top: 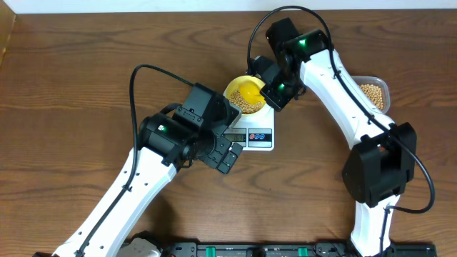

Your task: Scoop item into bowl and weigh 50g on scale

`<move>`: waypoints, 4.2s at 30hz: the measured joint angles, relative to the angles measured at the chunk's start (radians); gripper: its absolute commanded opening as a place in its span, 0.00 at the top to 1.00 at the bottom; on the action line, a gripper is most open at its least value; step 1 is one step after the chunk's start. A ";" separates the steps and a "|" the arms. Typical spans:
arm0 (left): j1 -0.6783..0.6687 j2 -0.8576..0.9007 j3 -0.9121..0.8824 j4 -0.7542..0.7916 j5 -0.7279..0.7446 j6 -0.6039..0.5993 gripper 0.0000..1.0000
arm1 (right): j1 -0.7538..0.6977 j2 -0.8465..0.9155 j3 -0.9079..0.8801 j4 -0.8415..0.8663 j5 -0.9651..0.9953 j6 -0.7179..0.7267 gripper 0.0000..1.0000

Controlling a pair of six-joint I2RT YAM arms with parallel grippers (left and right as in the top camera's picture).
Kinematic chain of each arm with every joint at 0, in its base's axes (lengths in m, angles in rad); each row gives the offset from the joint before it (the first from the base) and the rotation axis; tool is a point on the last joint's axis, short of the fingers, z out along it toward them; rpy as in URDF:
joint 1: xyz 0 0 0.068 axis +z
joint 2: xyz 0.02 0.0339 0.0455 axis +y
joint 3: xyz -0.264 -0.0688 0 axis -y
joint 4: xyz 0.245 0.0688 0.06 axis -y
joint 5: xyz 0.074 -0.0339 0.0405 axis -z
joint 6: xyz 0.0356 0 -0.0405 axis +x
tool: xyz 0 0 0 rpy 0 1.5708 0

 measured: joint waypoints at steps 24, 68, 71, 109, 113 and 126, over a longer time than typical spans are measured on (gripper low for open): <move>0.000 0.000 0.000 0.000 0.000 0.000 0.02 | 0.005 0.000 0.000 -0.027 -0.084 -0.023 0.99; 0.000 0.000 0.000 0.000 0.000 0.000 0.02 | -0.069 0.000 0.000 -0.002 -0.269 0.066 0.99; 0.000 0.000 0.000 0.000 0.000 0.000 0.02 | -0.092 0.000 0.000 -0.001 -0.309 0.077 0.99; 0.000 0.000 0.000 0.000 0.000 0.000 0.02 | -0.304 0.004 0.251 -0.001 -0.499 0.295 0.99; 0.000 0.000 0.000 0.000 0.000 0.000 0.02 | -0.336 0.004 0.267 0.012 -0.502 0.370 0.99; 0.000 0.000 0.000 0.000 0.000 0.000 0.02 | -0.388 0.004 0.269 0.114 -0.506 0.566 0.99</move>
